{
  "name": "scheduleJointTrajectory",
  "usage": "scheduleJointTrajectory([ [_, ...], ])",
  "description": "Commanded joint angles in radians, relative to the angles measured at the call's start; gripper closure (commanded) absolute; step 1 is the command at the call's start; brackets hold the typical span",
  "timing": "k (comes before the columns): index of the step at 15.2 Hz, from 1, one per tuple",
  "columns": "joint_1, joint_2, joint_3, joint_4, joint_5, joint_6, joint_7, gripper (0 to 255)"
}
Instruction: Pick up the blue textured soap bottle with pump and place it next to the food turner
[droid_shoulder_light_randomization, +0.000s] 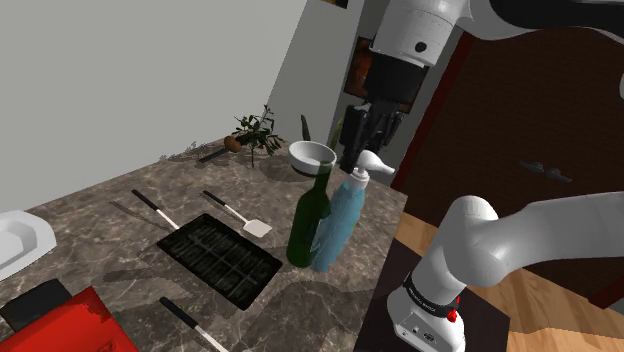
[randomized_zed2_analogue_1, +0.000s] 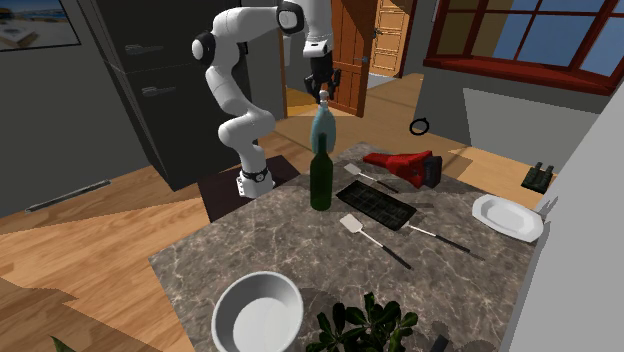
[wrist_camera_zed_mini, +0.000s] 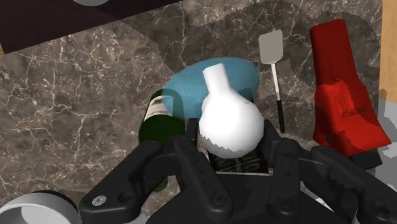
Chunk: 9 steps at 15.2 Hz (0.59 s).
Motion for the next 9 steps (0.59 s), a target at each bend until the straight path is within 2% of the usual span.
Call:
scheduleJointTrajectory([
  [1,0.003,-0.012,0.004,-0.034,0.005,0.022,-0.004,255],
  [9,0.012,-0.049,0.024,-0.161,0.026,0.112,-0.022,255],
])
